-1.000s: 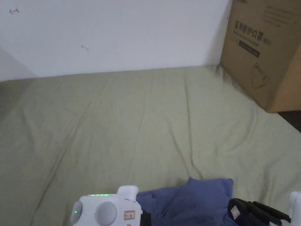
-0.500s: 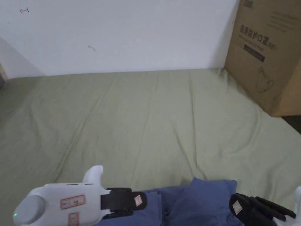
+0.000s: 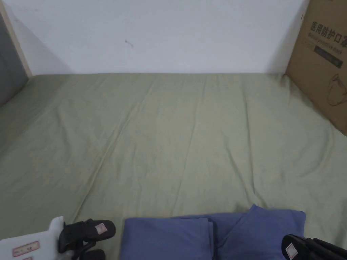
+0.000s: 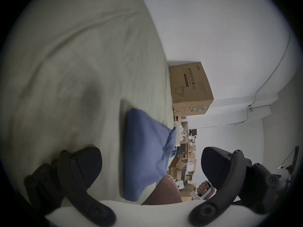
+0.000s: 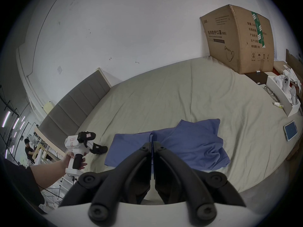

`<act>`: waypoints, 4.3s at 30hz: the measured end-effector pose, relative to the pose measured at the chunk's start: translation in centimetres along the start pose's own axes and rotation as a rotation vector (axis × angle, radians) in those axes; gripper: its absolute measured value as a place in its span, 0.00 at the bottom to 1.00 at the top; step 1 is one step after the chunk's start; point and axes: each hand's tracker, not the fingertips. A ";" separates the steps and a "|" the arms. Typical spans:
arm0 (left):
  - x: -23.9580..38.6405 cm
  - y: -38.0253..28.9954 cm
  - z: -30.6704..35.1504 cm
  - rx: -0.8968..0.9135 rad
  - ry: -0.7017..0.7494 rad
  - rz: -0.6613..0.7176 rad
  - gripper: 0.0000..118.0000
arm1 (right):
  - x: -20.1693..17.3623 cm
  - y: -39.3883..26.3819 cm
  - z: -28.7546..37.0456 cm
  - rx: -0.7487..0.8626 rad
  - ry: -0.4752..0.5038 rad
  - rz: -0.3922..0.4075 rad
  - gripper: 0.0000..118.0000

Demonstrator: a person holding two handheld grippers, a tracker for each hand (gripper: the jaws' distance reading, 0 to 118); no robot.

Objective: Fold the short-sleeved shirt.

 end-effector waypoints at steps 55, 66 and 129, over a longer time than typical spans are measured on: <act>19.7 -3.5 -9.1 -0.008 0.409 -0.471 0.91 | 3.5 -1.1 1.6 -0.021 0.024 -0.089 0.02; 17.3 -6.7 -15.5 -0.094 0.671 -0.661 0.02 | 3.3 -1.3 1.8 -0.018 0.039 -0.072 0.02; 10.7 -4.9 5.2 0.256 0.304 -0.348 0.19 | 3.5 -2.2 -22.7 -0.627 0.267 -0.085 0.02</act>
